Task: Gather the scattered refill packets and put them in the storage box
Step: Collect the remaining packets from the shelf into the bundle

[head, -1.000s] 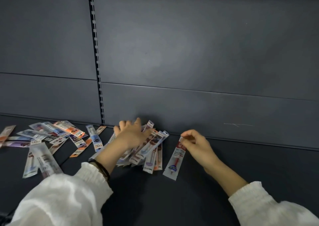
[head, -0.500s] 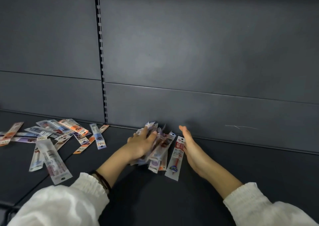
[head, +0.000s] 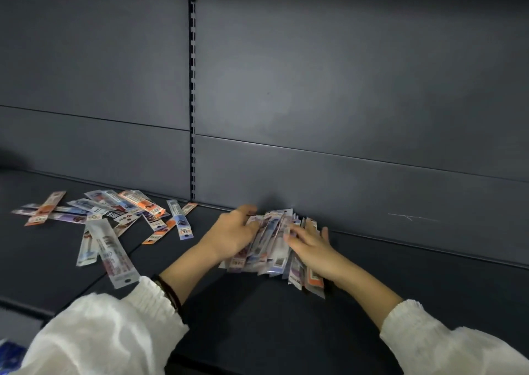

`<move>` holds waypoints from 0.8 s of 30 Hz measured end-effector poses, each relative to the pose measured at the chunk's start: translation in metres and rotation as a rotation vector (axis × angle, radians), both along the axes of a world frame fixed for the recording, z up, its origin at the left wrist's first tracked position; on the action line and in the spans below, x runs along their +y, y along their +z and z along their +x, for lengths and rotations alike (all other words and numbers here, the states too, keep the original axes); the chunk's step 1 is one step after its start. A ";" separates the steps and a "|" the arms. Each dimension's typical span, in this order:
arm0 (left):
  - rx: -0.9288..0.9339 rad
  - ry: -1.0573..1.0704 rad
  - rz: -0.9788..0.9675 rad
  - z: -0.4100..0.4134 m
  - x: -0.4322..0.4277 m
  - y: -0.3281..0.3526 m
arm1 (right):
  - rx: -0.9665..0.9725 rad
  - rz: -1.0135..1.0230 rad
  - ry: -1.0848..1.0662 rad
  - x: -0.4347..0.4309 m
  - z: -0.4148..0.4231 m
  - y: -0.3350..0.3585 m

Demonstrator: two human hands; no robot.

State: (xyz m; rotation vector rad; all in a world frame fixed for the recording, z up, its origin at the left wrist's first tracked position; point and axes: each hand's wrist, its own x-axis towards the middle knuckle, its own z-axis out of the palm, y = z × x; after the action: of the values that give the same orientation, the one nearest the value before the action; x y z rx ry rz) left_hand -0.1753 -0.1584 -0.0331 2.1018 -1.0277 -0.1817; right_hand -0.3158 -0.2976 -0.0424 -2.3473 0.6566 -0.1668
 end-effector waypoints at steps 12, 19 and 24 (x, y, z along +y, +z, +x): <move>-1.033 -0.035 0.423 0.115 0.142 0.022 | 0.045 -0.572 0.289 0.102 0.090 0.034; -0.992 -0.026 0.426 0.215 0.212 0.021 | 0.080 -0.504 0.213 0.181 0.177 0.033; -0.914 -0.043 0.393 0.257 0.222 0.016 | 0.009 -0.348 0.089 0.204 0.227 0.027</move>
State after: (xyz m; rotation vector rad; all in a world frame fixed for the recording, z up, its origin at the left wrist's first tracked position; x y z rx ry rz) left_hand 0.0821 0.0641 -0.0171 2.5709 -1.6526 0.6733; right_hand -0.0884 -0.0931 -0.0158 -2.7064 0.5611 -0.2465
